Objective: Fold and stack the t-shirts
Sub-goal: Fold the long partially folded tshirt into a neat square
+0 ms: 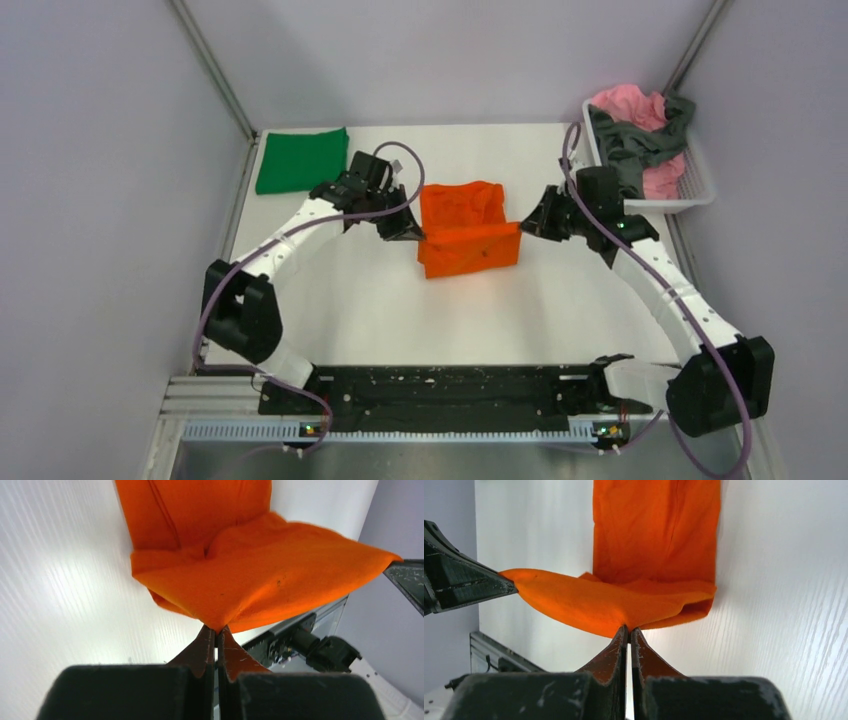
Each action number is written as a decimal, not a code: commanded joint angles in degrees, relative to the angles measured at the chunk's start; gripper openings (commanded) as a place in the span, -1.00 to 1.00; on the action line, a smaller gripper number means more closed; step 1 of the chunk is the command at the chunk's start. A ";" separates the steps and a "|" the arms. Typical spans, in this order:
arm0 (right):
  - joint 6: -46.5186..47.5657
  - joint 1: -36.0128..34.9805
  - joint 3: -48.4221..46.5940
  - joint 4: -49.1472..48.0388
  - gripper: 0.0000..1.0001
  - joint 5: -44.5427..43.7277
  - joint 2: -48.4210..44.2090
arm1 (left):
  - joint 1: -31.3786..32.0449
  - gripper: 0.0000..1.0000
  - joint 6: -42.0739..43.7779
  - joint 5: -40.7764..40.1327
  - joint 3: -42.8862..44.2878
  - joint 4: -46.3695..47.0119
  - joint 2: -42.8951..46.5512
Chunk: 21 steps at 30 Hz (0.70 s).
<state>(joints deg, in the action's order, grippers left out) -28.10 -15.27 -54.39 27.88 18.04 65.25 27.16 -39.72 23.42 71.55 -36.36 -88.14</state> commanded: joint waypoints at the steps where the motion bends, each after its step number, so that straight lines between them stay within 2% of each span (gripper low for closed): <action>1: 1.09 2.01 -7.47 -5.40 -1.00 -3.40 6.72 | -4.58 -1.00 3.94 3.64 7.57 5.40 -6.36; 12: 1.51 5.63 -18.55 -12.32 -1.00 -0.85 21.79 | -11.71 -1.00 6.59 8.23 27.94 3.33 -24.48; 21: 0.85 6.72 -27.00 -20.52 -1.00 0.32 38.30 | -15.71 -1.00 6.02 10.72 43.16 2.30 -39.44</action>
<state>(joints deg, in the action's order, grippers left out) -28.05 -9.67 -76.88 14.44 19.14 98.06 13.80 -34.50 33.08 108.95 -34.24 -122.72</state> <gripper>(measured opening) 0.009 0.019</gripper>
